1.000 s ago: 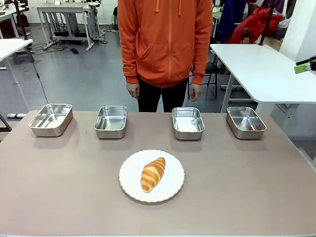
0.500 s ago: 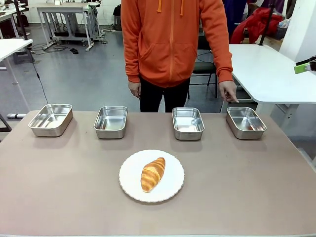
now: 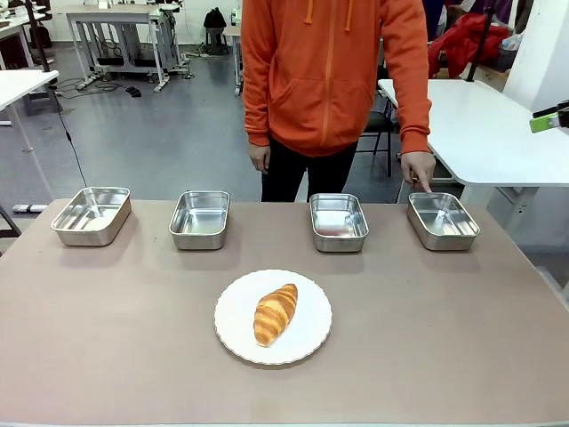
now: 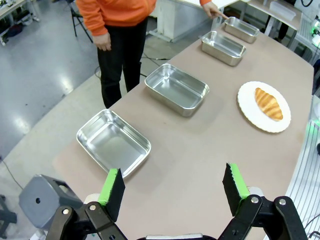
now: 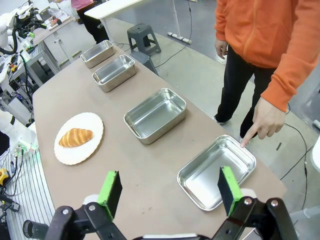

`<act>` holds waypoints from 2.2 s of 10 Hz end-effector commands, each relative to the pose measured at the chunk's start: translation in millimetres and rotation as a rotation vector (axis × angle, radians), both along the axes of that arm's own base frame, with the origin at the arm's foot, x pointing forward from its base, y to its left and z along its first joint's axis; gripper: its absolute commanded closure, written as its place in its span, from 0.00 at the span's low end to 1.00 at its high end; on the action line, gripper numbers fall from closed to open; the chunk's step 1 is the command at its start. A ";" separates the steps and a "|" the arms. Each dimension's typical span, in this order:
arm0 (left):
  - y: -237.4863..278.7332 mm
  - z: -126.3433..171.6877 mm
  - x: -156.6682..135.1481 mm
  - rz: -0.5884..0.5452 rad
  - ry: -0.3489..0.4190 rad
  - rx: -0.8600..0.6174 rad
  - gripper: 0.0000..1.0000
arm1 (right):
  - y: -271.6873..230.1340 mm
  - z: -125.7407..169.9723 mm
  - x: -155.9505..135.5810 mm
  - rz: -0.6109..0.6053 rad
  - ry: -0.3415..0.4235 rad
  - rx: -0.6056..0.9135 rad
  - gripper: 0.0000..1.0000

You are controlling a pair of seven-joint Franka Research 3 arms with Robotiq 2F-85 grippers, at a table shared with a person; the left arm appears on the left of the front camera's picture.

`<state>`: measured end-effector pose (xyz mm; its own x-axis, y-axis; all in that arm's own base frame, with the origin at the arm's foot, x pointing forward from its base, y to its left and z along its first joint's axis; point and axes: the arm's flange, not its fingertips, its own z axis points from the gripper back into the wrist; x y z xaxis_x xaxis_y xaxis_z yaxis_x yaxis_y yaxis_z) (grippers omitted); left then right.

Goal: Place the bread in the container.
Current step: Place the Butter Roll into the Airtight Container indicated by the human.

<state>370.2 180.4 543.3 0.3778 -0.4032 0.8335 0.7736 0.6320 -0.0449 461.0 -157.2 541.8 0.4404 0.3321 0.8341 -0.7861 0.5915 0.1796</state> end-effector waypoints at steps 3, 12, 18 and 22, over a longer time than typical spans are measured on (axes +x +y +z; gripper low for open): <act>-1.3 0.8 -0.7 -0.015 -0.022 -0.004 0.00 | 0.9 0.6 2.2 -0.006 -0.012 0.002 0.00; -1.3 0.8 -0.7 -0.015 -0.022 -0.004 0.00 | 41.7 31.8 -4.0 -0.072 0.043 -0.040 0.00; -1.3 0.8 -0.7 -0.015 -0.022 -0.004 0.00 | 291.1 30.0 -16.6 -0.320 0.372 -0.326 0.00; -1.3 0.8 -0.7 -0.015 -0.022 -0.004 0.00 | 425.4 -46.5 -72.2 -0.468 0.414 -0.299 0.00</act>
<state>371.2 179.2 543.9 0.3782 -0.4082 0.8309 0.7747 0.6309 -0.0427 395.3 255.7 501.5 0.8723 0.2814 0.3999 -0.3773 0.9075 0.1845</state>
